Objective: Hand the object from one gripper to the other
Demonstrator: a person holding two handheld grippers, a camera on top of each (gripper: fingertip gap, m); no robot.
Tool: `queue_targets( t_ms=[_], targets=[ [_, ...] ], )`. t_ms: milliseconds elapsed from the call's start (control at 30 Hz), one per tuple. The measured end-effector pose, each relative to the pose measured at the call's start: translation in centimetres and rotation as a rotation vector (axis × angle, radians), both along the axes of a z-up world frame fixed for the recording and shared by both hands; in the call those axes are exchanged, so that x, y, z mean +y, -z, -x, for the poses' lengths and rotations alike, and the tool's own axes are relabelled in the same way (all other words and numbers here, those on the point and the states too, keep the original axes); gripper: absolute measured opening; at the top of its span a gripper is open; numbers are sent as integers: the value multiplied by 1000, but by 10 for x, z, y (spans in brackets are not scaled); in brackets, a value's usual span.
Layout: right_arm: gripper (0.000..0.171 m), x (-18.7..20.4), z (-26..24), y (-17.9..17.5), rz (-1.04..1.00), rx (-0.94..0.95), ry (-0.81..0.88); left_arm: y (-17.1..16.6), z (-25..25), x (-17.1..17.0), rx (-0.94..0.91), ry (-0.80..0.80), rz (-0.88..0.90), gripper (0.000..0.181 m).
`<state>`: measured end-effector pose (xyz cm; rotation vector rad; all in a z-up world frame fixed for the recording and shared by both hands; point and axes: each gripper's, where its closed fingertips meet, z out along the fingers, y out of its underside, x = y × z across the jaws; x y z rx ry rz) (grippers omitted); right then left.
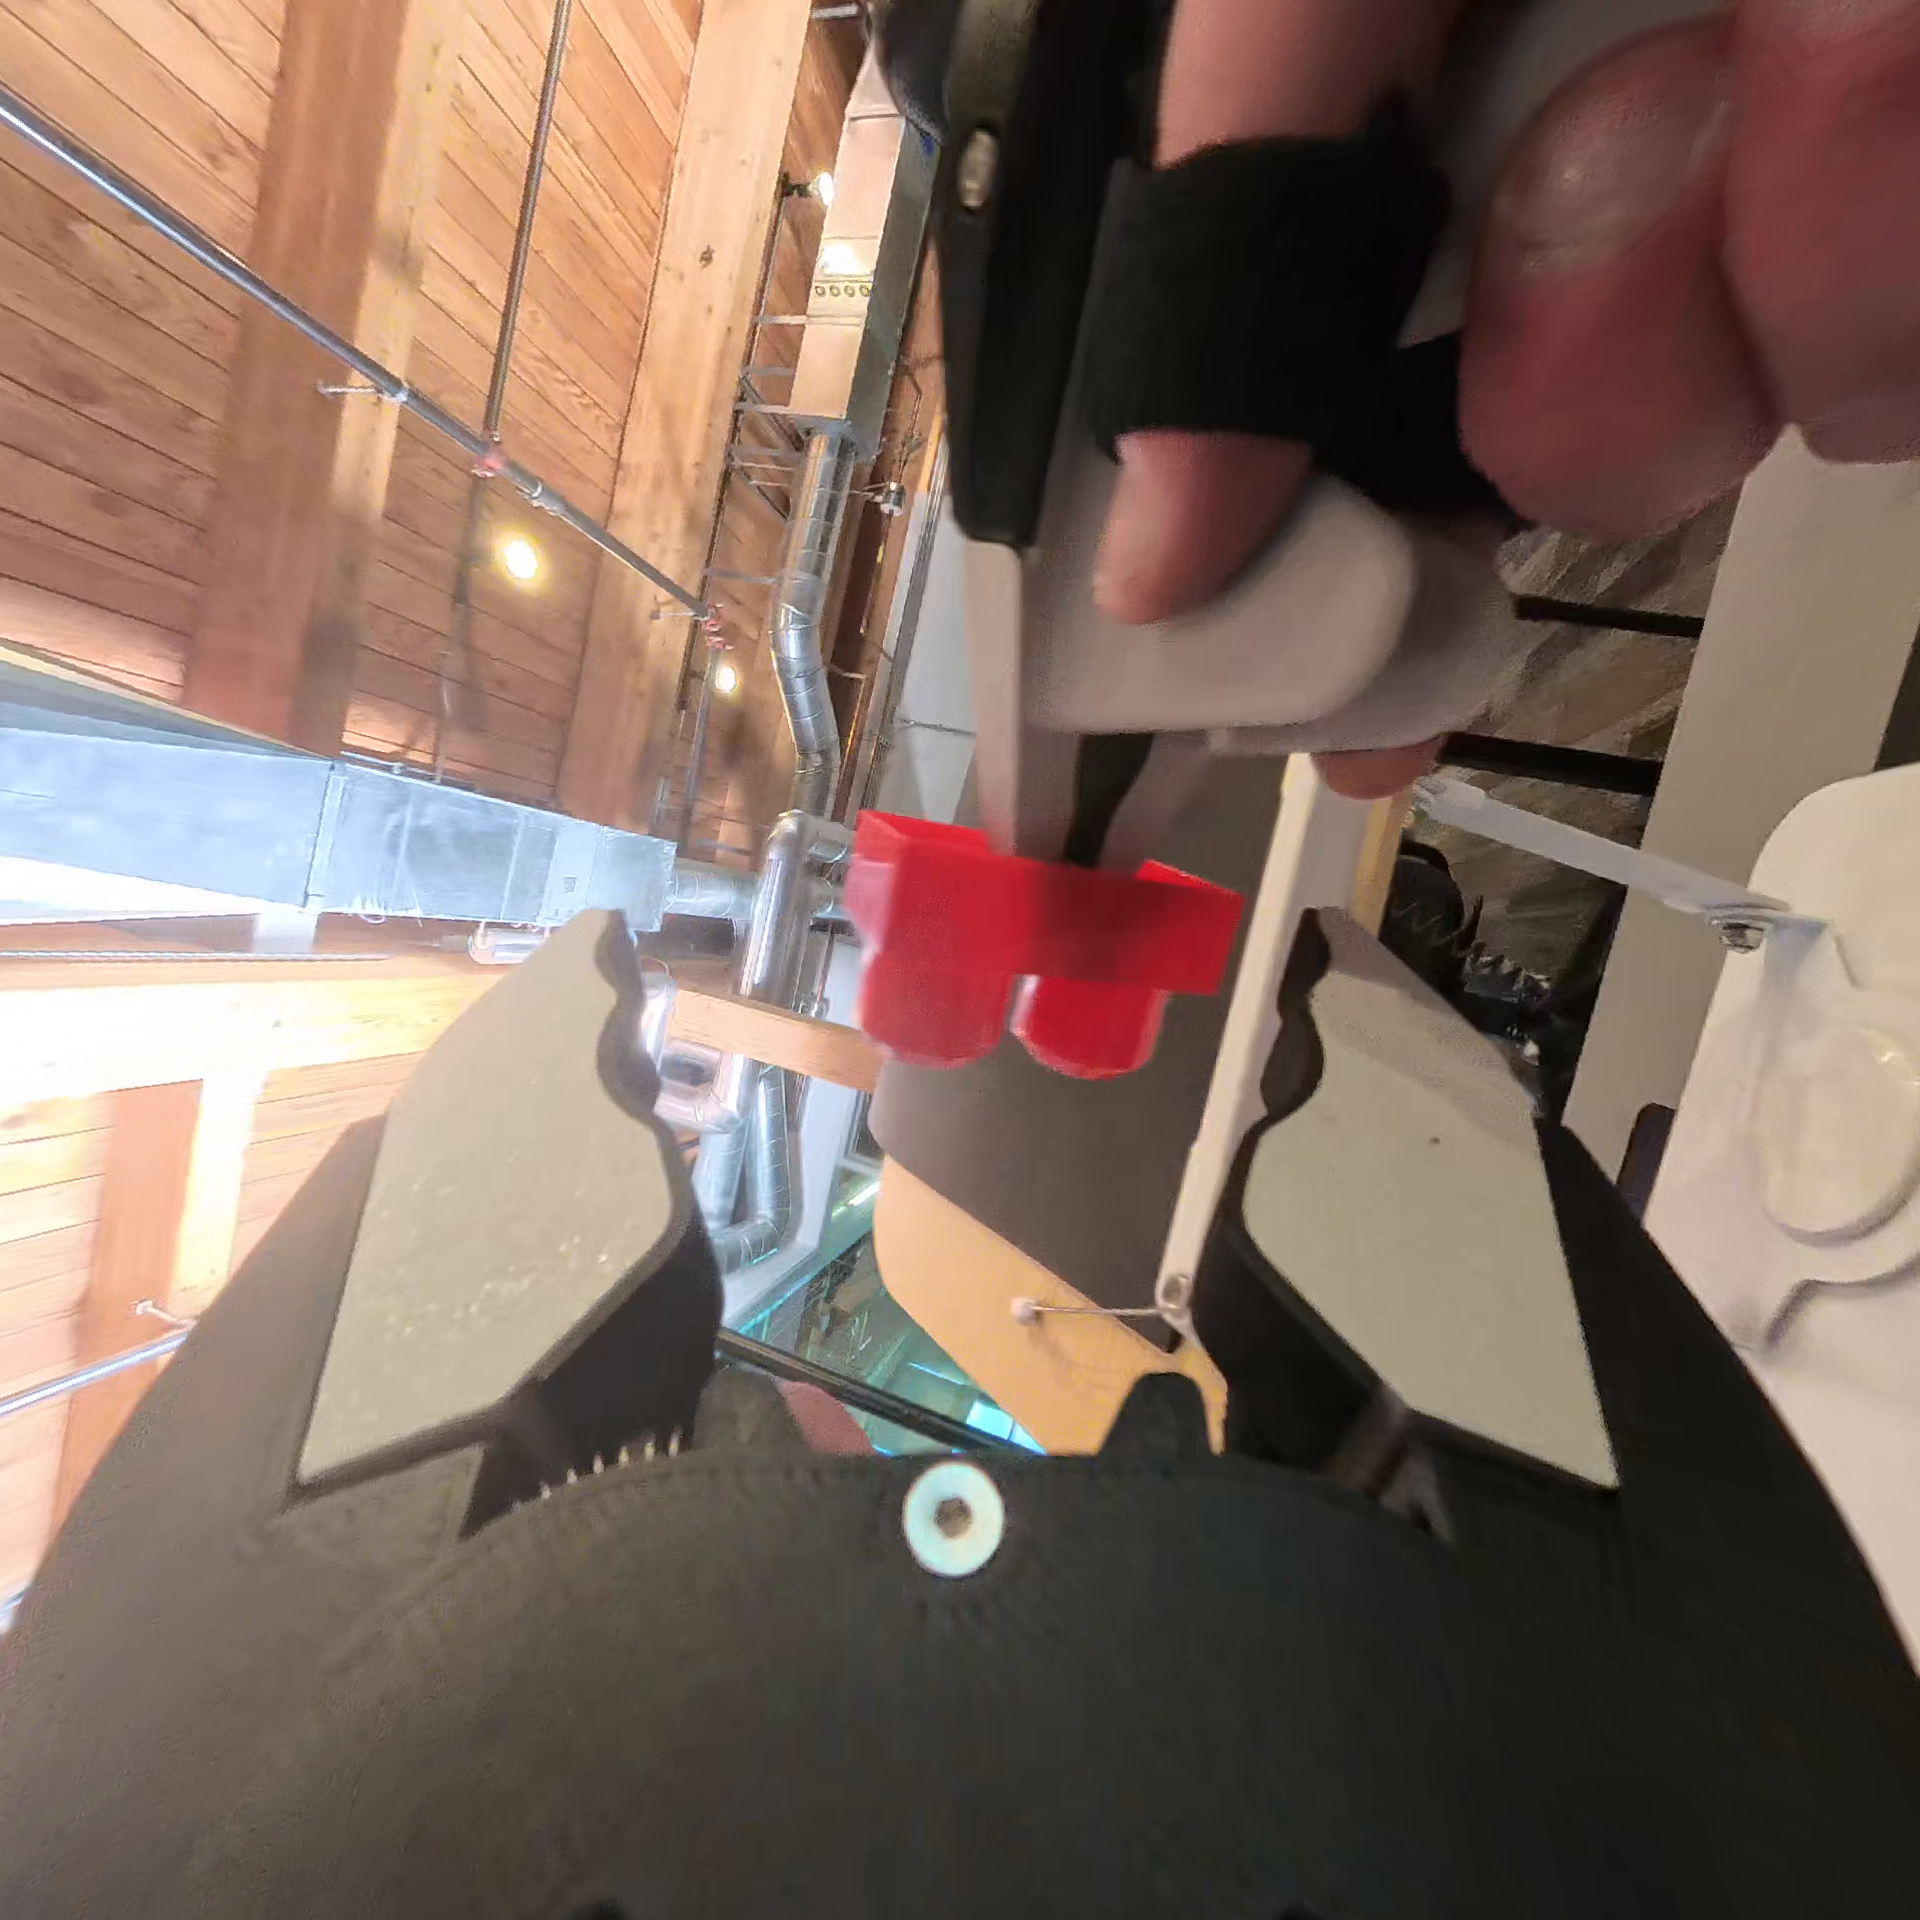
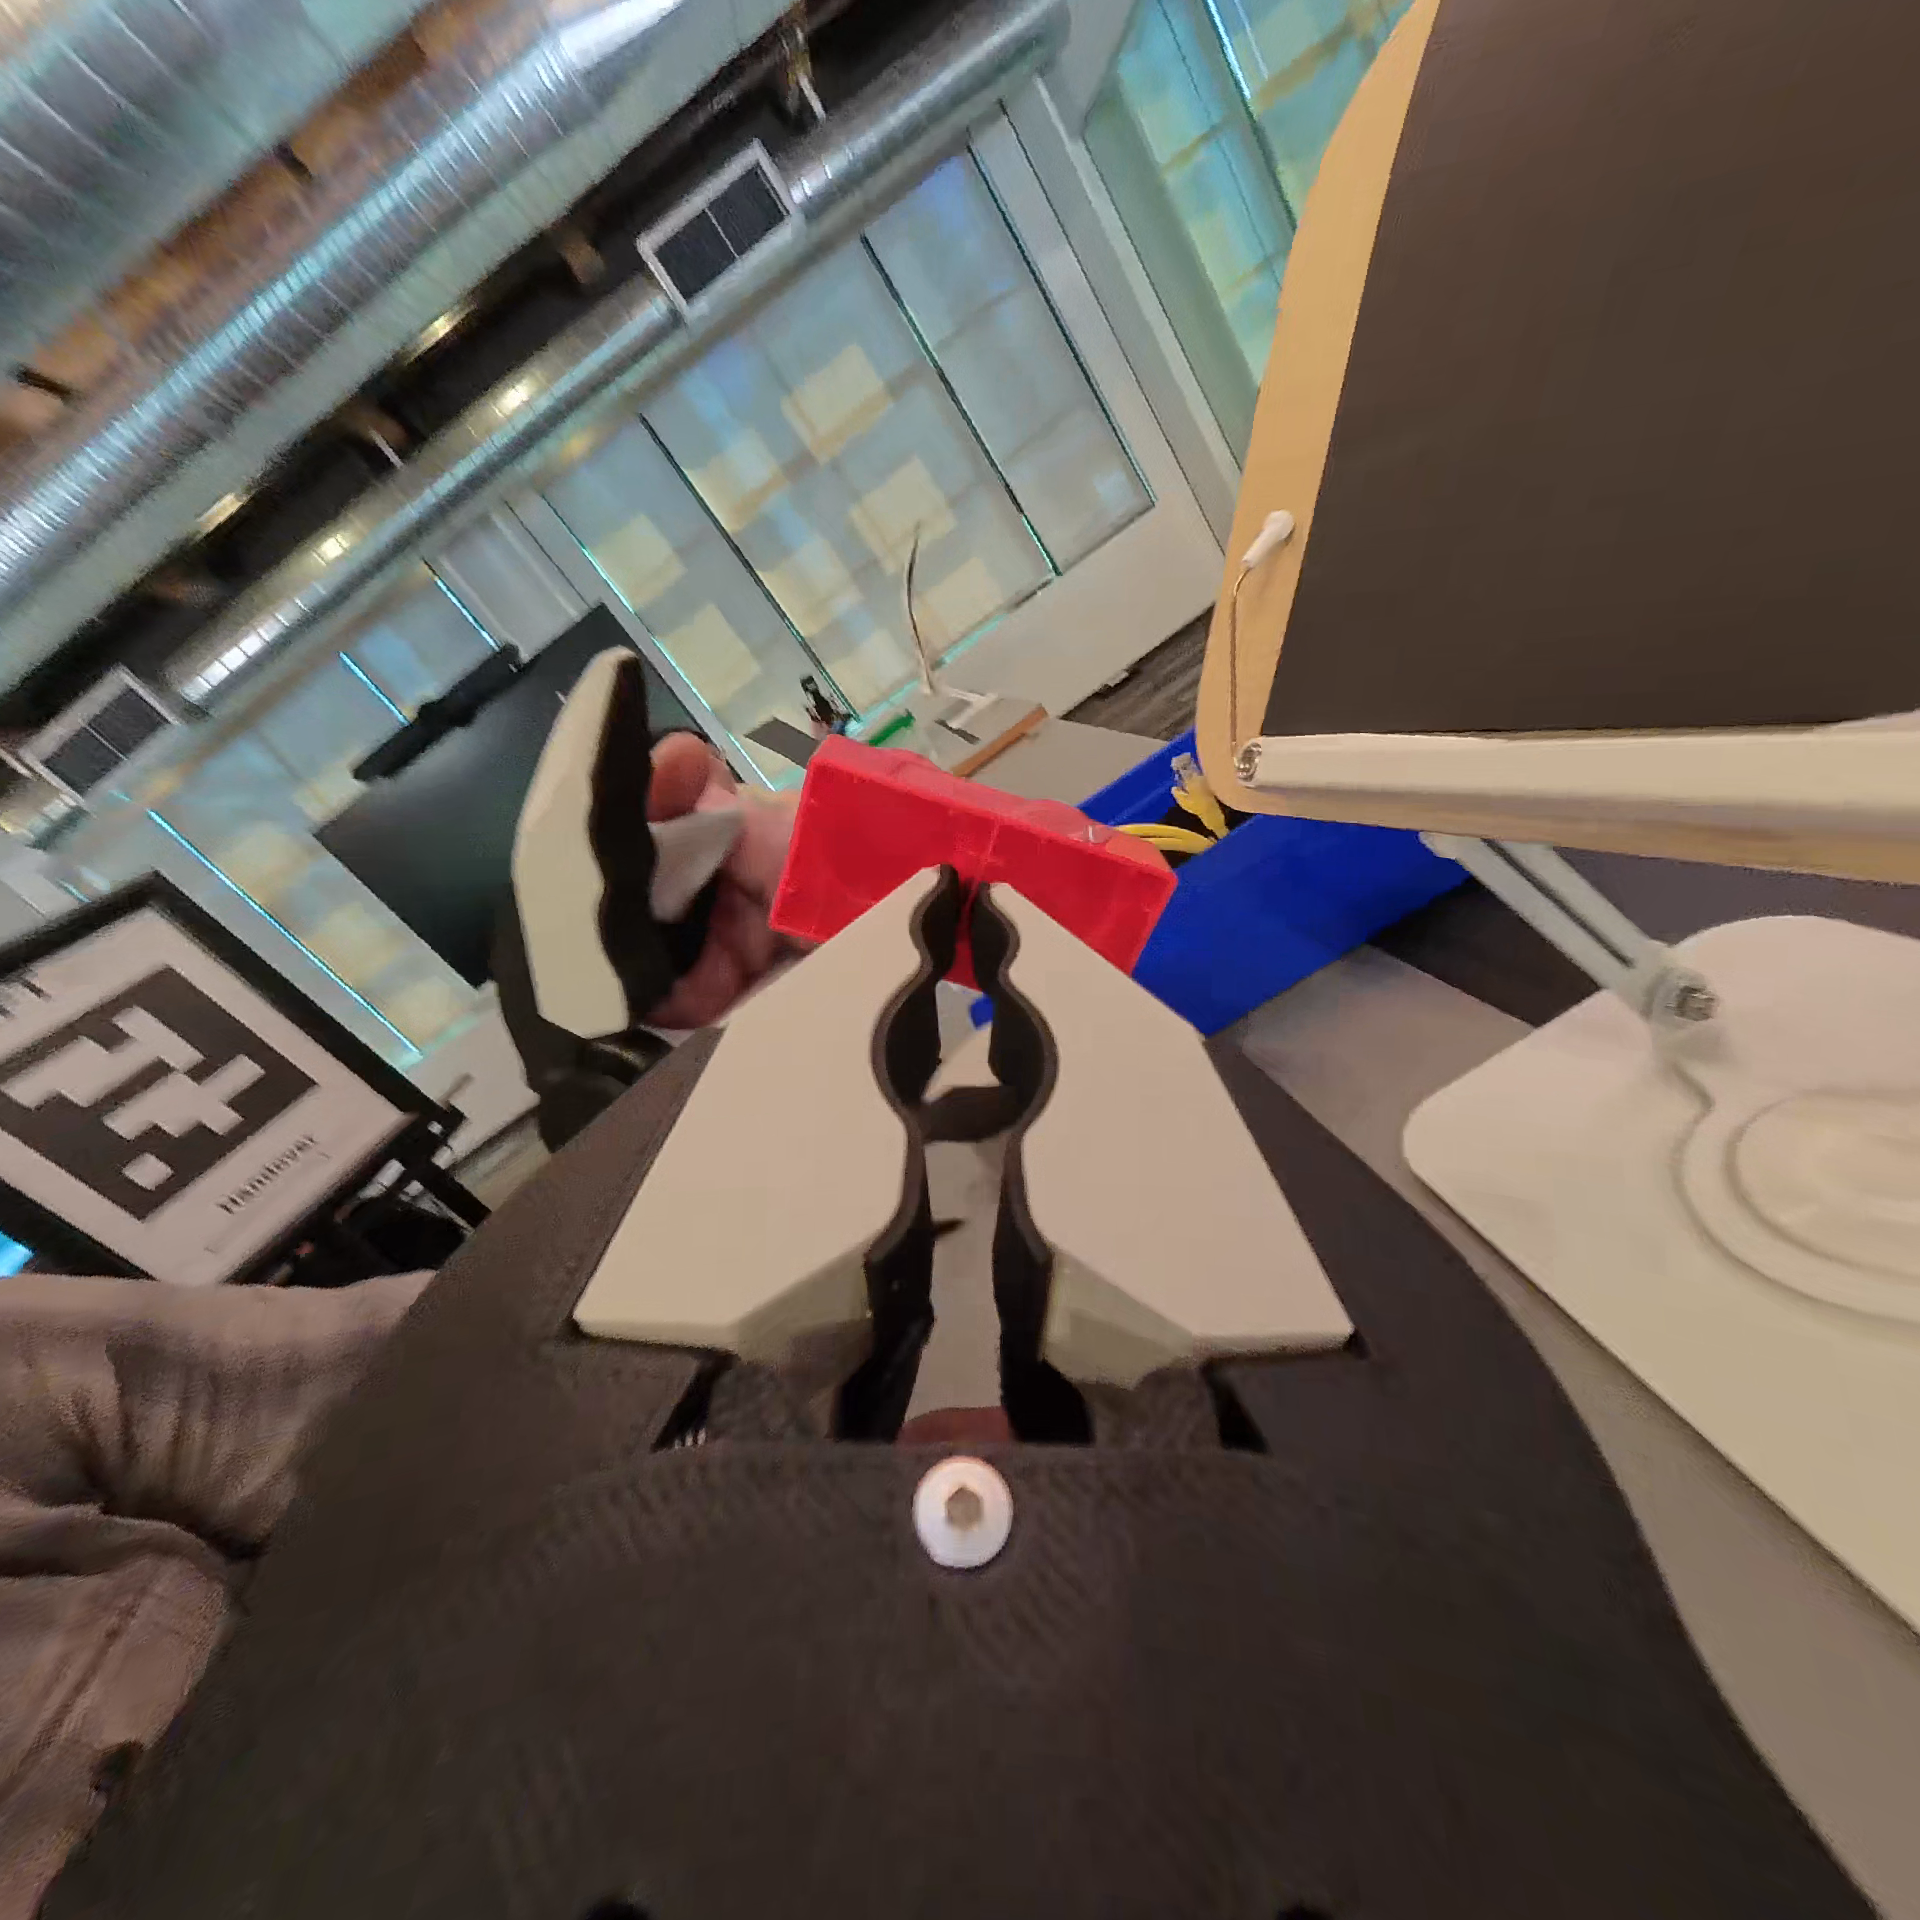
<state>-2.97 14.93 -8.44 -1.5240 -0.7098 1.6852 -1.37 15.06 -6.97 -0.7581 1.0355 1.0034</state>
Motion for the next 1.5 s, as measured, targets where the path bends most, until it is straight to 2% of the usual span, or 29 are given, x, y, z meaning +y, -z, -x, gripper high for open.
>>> queue_targets(
  t_ms=[100, 233, 300, 400, 600, 667, 767, 1067, 1167, 1300, 1400, 1467, 1500],
  targets=[
    [0, -2, 6, 1, 59, 25, -11, 6, 8, 9, 0, -57, -72, 121],
    [0, -12, 17, 2, 93, 27, -44, 11, 15, 14, 15, -99, -147, 119],
    [0, -14, 22, 5, 97, 12, -46, 14, 15, 12, 33, -85, -177, 109],
    [0, -14, 25, 9, 117, 9, -44, 11, 18, 10, 25, -87, -202, 85],
    [0, -14, 26, 6, 125, 26, -36, 8, 22, 9, 1, -102, -202, 80],
    [0, -13, 27, 5, 126, 34, -25, 7, 23, 9, -12, -95, -183, 80],
    [26, -12, 27, 5, 100, 24, -10, 6, 21, 8, -37, -63, -146, 79],
    [39, -14, 8, -10, -91, -11, -13, -1, 35, 14, -181, 21, 123, 79],
    [50, -13, -1, -18, -235, -48, 41, 1, 33, 13, -227, 86, 238, 79],
    [49, -14, -11, -20, -473, -135, 106, 5, 18, 0, -273, 252, 392, 79],
    [47, -22, -17, -23, -514, -106, 49, 6, 0, -22, -279, 438, 492, 80],
    [46, -29, -22, -25, -467, -53, -23, -1, -10, -38, -326, 565, 540, 80],
    [51, -37, -23, -26, -432, -11, -91, -5, -15, -47, -348, 632, 562, 80]
  ],
)
